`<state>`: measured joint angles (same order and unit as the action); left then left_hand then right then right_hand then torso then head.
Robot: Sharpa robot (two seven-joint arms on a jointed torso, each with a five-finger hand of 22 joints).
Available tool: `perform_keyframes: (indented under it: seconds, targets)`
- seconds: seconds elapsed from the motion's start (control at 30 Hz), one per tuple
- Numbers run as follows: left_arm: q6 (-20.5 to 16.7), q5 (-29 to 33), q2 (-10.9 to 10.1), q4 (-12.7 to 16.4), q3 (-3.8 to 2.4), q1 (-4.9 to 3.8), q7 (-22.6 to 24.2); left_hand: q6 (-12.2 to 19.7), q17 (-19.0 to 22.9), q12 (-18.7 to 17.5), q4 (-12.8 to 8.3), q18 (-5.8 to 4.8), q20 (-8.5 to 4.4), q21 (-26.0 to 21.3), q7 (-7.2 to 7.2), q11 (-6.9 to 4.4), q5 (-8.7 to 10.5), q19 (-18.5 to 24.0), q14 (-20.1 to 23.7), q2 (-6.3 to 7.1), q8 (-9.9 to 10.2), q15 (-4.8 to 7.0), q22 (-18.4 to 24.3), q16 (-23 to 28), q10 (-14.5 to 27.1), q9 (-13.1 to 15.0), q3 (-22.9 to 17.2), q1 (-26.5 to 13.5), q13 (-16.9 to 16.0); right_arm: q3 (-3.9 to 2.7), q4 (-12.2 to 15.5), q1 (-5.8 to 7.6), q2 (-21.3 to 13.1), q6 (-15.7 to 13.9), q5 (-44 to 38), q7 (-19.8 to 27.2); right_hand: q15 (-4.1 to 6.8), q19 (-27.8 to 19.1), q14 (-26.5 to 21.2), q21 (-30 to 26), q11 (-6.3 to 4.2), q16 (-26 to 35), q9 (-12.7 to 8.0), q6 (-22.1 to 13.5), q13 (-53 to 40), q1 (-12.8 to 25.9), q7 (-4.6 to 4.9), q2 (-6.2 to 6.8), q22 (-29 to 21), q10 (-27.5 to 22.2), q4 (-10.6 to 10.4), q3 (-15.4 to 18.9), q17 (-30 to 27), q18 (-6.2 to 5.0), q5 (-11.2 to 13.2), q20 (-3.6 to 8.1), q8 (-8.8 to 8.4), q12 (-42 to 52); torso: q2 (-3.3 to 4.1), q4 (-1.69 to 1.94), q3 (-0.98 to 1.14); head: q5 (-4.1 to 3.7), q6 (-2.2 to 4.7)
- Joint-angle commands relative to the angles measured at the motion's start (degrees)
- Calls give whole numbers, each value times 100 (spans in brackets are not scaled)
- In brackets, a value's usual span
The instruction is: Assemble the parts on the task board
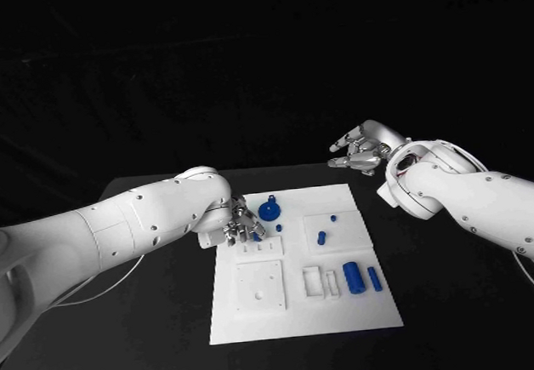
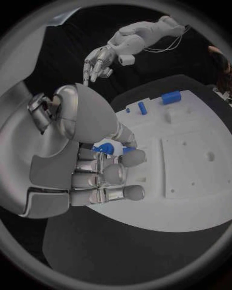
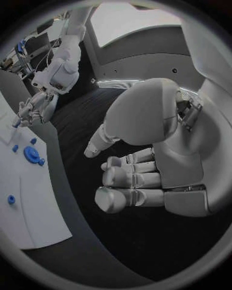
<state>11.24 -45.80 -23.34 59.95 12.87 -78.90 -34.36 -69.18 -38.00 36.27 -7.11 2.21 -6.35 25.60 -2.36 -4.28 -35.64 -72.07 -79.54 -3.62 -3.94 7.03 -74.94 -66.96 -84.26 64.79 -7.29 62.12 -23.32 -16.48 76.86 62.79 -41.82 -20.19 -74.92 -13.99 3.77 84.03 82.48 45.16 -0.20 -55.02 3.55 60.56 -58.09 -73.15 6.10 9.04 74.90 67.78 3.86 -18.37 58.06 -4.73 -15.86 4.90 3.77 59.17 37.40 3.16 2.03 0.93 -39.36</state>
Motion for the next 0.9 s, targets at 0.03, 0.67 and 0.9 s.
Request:
perform_keyframes:
  seconds: [0.03,0.67,0.9]
  targets:
    - [415,83,84,-119,-5,-23,-65,-626,23,30,-585,42,7,25,468,-62,-25,40,23,-126,-16,-18,-112,12,-244,61,-550,71,-11,-3,1,-3,12,102,-58,-17,33,314,7,-17,13,39,4,27,9,37,-1,2,542,-32,1,-28,-8,-102,-23,24,-22,-2,-6,7,4,1,-17]
    - [543,-54,311,-341,36,-11,-49,-618,-4,34,-599,39,1,47,467,-65,-20,44,13,-138,-17,-15,-112,-3,-244,70,-547,63,-33,-3,11,-3,29,107,-65,-25,33,314,7,-17,13,39,4,27,9,37,-1,2,542,-32,1,-28,-8,-102,-23,24,-22,-2,-2,4,-5,-7,-45]
    - [578,-93,352,-389,46,27,-47,-615,-19,37,-607,35,-4,56,467,-66,-19,48,10,-140,-19,-13,-112,-12,-244,76,-547,63,-42,-3,15,-3,32,109,-69,-27,33,314,7,-17,13,39,4,27,9,37,-1,2,542,-32,1,-28,-8,-102,-23,24,-22,-2,-3,6,-6,-18,-53]
